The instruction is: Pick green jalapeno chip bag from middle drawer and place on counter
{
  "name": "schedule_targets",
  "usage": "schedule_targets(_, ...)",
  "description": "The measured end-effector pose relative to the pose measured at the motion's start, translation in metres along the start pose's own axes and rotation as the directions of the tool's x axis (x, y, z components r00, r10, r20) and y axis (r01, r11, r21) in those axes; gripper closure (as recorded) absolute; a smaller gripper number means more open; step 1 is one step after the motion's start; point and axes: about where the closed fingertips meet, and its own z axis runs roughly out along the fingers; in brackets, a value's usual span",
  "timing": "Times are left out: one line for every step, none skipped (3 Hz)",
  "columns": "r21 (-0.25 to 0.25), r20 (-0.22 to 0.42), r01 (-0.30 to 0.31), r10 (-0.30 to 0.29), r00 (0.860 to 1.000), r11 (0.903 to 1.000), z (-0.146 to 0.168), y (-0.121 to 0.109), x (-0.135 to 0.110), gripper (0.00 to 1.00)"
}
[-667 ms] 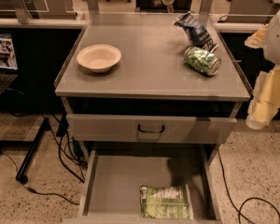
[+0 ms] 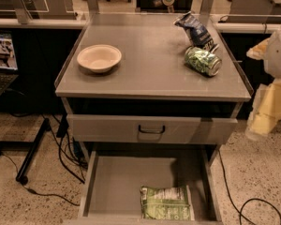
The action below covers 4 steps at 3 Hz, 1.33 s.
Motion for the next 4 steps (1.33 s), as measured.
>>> schedule_targets(-0.051,-0.004,-0.025,0.025,1.000,0.9984,0.026,0.013,0.010,0.00)
schedule_targets(-0.112,-0.006,-0.035,0.034,0.999,0.9931,0.054,0.025,0.017,0.00)
schedule_targets(-0.112,-0.006,-0.035,0.034,0.999,0.9930,0.054,0.025,0.017,0.00)
schedule_targets(-0.157,-0.006,-0.099,0.100,0.995,0.9825,0.085,0.034,0.026,0.00)
